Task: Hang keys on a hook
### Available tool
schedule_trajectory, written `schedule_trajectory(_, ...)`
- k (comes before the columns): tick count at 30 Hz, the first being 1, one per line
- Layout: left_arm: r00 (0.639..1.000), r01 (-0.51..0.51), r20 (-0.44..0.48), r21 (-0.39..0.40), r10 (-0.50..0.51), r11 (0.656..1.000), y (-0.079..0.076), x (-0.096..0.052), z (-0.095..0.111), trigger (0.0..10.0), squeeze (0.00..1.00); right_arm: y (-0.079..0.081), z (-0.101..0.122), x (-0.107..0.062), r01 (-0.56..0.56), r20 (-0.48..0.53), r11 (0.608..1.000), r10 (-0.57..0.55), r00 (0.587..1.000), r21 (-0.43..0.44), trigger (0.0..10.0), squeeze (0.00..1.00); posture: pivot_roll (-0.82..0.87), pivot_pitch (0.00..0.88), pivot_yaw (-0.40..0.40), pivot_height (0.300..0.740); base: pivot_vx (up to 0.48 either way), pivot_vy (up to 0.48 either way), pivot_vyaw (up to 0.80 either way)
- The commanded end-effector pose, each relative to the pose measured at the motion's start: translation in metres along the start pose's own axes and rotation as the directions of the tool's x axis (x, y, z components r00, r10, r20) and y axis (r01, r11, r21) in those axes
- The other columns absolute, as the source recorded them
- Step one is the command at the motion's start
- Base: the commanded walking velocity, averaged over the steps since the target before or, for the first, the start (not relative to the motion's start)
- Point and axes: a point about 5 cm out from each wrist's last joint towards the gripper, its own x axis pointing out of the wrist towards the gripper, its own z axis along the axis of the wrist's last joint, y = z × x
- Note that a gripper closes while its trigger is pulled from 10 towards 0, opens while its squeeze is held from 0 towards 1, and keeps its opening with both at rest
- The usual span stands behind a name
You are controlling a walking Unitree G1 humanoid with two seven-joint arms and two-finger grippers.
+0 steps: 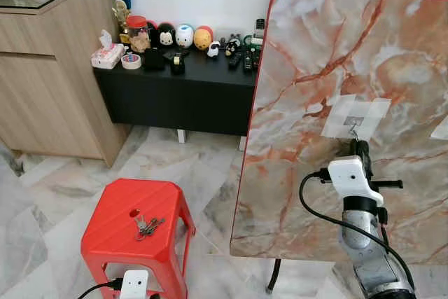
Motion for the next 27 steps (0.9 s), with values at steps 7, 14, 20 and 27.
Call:
schedule_trajectory(7,1.0,-0.007,-0.016,-0.008,0.006,1.0,-0.001,-0.001,-0.005,10.0,0.0,0.002,-0.002,0.003,-0.026,-0.01,1.0,0.026,1.0,-0.016,10.0,0.0,0.03,0.0,-0.097,0.74,0.0,0.0,0.0)
schedule_trajectory(14,1.0,-0.006,-0.016,-0.007,0.006,1.0,-0.001,-0.001,-0.005,10.0,0.0,0.003,-0.003,0.002,-0.041,-0.015,0.999,0.041,0.999,-0.008,10.0,0.0,0.03,0.0,-0.097,0.74,0.0,0.0,0.0)
schedule_trajectory(20,1.0,-0.005,-0.016,-0.008,0.005,1.0,-0.001,-0.001,-0.005,10.0,0.0,0.004,-0.001,0.002,-0.052,0.001,0.998,0.052,0.999,0.022,10.0,1.0,0.02,0.0,-0.098,0.74,0.0,0.0,0.0)
schedule_trajectory(27,1.0,-0.004,-0.018,-0.007,0.004,1.0,-0.002,-0.001,-0.005,10.0,0.0,0.012,0.003,-0.002,-0.125,0.036,0.988,0.123,0.992,0.09,10.0,1.0,0.02,0.0,-0.099,0.74,0.0,0.0,0.0)
